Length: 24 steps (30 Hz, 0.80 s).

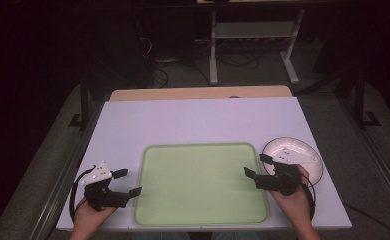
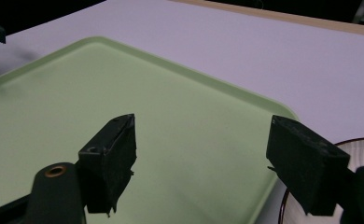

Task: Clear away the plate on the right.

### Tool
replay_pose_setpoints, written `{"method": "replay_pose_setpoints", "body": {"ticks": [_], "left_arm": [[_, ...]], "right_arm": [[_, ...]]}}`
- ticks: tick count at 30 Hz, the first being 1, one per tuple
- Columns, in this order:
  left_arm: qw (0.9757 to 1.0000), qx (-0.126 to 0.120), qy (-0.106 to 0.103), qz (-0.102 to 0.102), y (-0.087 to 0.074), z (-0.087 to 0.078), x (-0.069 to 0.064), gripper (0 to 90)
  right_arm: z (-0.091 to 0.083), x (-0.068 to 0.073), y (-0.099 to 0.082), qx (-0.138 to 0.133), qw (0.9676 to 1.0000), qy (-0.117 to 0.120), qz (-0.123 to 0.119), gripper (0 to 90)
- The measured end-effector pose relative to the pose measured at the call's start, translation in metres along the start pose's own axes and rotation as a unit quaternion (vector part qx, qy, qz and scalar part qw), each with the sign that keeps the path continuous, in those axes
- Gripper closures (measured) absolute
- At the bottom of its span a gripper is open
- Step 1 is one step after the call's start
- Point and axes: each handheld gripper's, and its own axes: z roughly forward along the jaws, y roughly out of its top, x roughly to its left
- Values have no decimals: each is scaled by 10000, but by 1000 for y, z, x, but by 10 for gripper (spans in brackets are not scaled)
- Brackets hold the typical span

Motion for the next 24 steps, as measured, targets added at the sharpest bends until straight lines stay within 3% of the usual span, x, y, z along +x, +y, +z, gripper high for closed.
{"method": "replay_pose_setpoints", "body": {"ticks": [24], "left_arm": [[10000, 5, -35, 28, 1, -1, 0, 133]], "right_arm": [[-13, -5, 1, -107, 9999, -49, 39, 232]]}}
